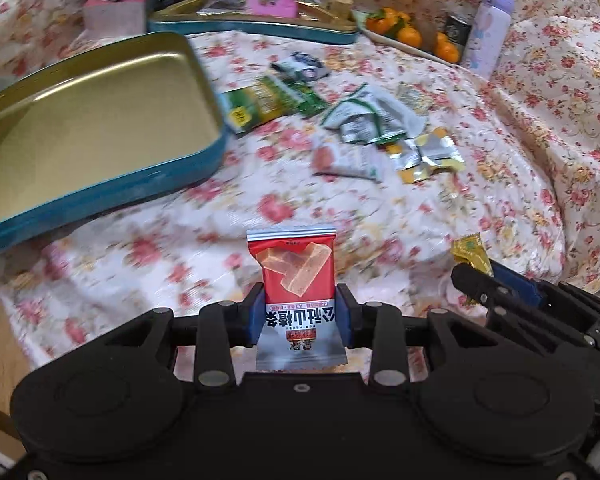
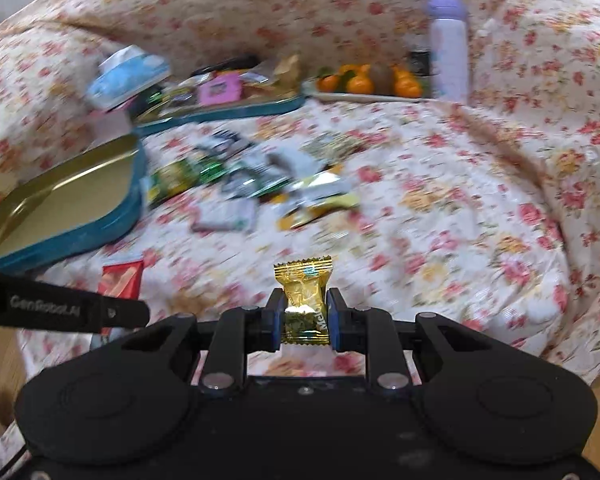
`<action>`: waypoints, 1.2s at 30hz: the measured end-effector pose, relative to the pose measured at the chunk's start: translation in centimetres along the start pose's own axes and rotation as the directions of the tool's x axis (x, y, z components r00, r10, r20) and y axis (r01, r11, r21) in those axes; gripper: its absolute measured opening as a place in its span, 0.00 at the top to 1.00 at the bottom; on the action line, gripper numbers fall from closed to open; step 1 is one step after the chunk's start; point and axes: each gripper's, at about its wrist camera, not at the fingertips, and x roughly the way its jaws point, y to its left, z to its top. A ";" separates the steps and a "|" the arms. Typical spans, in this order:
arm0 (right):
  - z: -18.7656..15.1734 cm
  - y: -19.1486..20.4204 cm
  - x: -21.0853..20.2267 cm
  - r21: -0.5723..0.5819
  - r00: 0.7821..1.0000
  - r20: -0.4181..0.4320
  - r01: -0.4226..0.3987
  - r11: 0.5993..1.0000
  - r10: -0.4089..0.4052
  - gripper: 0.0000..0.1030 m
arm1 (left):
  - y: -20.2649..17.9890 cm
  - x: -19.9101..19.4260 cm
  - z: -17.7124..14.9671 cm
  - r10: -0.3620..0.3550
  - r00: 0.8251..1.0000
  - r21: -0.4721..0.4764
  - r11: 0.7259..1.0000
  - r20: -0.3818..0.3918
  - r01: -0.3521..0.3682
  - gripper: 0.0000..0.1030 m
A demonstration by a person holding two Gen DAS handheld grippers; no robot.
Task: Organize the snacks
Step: 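Carry both candies over the gold metal tray and lower them in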
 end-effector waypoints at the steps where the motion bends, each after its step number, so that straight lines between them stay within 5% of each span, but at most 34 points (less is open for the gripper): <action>1: -0.2 0.6 -0.1 -0.015 1.000 -0.008 -0.009 1.000 0.009 0.78 | 0.4 -0.2 -0.2 0.004 1.000 -0.007 1.000 0.001 -0.004 0.57; 11: -0.5 6.0 -0.2 -0.116 0.994 -0.049 -0.099 0.988 0.094 0.78 | 5.0 -1.8 -1.4 0.078 0.997 -0.098 0.992 0.007 -0.077 0.57; 23: 0.9 12.0 0.4 -0.209 0.981 -0.057 -0.195 0.958 0.187 0.78 | 9.6 -3.0 -1.3 0.239 0.971 -0.147 0.961 0.021 -0.234 0.57; 36: 6.5 16.1 1.0 -0.240 0.970 0.043 -0.222 0.945 0.239 0.77 | 13.0 -5.6 2.4 0.319 0.938 -0.218 0.933 0.133 -0.286 0.57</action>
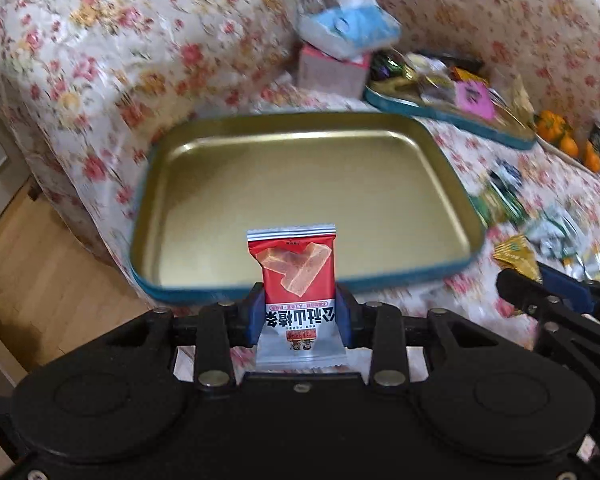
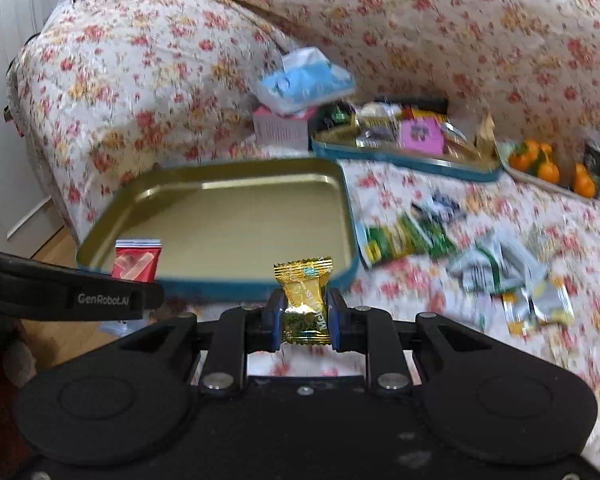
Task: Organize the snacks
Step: 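Carry both candies over the gold metal tray and lower them in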
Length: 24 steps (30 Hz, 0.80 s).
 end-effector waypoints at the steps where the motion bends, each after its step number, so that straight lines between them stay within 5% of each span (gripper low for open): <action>1: 0.5 0.1 0.3 0.001 1.000 0.006 -0.001 1.000 0.001 0.77 | 0.2 0.3 0.4 0.012 1.000 -0.007 1.000 0.004 -0.012 0.57; 24: 4.4 1.0 11.4 0.089 0.997 -0.076 0.012 0.996 -0.005 0.77 | 2.3 7.9 4.5 0.113 0.991 -0.060 0.991 -0.076 -0.118 0.56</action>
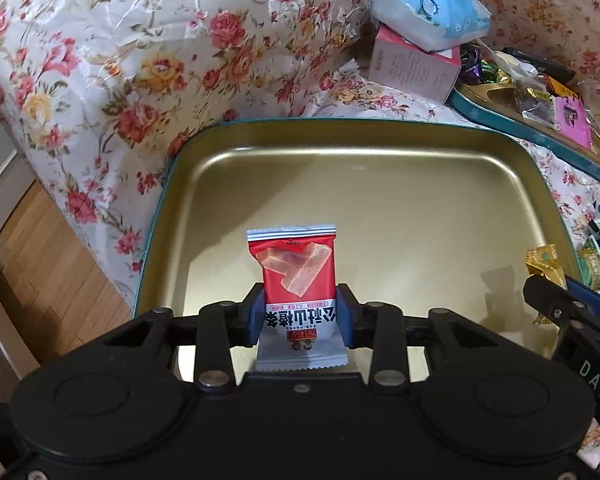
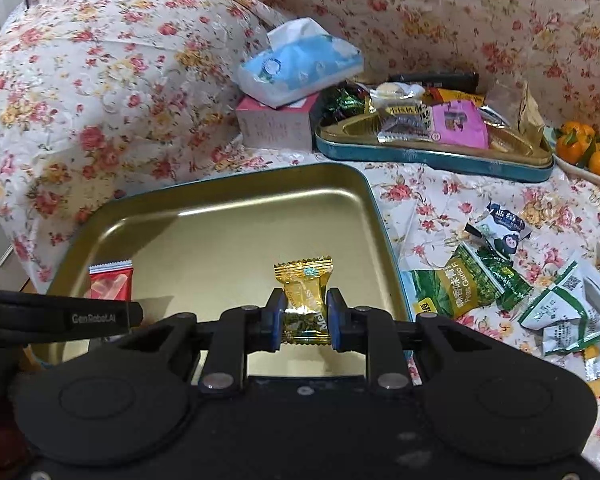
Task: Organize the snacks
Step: 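Carry both candies over the gold metal tray and lower them in, then open both tools to release the candies into the tray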
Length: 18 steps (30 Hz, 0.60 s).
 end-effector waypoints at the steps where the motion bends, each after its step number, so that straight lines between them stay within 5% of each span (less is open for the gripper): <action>1: 0.0 0.0 0.0 -0.001 1.000 0.001 0.003 1.000 -0.003 0.77 | -0.1 0.1 0.1 0.004 1.000 0.004 1.000 0.002 -0.004 0.55; 18: -0.6 0.0 -3.5 -0.009 0.997 0.074 -0.005 1.000 0.006 0.76 | 0.1 -2.2 -0.6 0.028 0.999 0.007 1.000 0.037 -0.028 0.55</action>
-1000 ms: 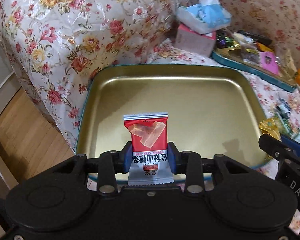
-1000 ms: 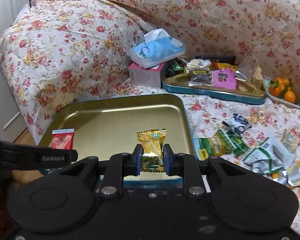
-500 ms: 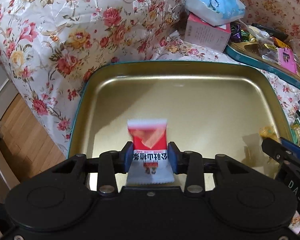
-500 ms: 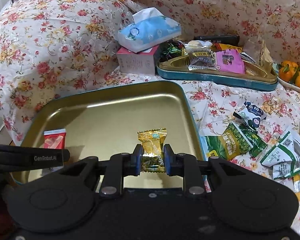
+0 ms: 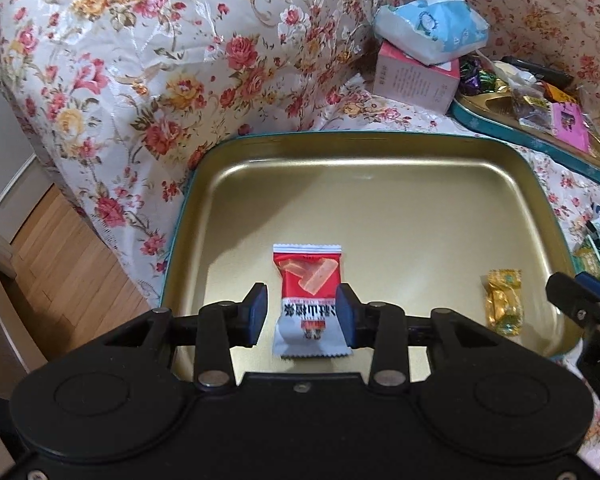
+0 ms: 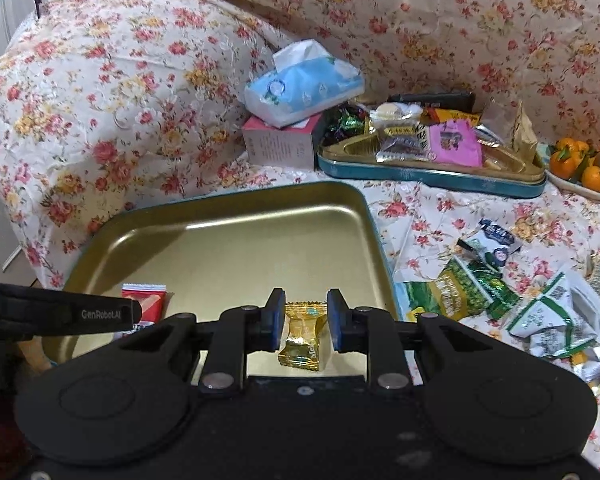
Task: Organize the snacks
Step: 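Open both tools to release the candies into the tray, then move both tools back toward the remaining snack packets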
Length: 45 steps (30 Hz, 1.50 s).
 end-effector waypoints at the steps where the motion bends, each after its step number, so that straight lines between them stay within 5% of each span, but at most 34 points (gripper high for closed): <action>1: 0.0 -0.1 -0.4 0.001 1.000 0.005 0.001 1.000 -0.001 0.76 | -0.1 -0.3 -0.2 -0.001 1.000 0.002 1.000 0.003 0.001 0.55; 17: -6.4 -4.9 -8.1 0.046 0.998 0.006 0.059 0.997 -0.059 0.76 | -5.9 -4.8 -7.0 -0.054 0.999 0.153 0.987 -0.007 0.054 0.55; 30: -11.9 -11.6 -12.2 0.183 0.983 -0.018 0.183 0.966 -0.183 0.75 | -13.0 -7.8 -10.2 -0.145 0.989 0.322 0.936 -0.008 0.140 0.54; 45: -12.2 -19.0 -11.8 0.310 0.954 -0.029 0.292 0.905 -0.298 0.75 | -18.7 -7.4 -12.1 -0.203 0.977 0.412 0.886 -0.070 0.214 0.54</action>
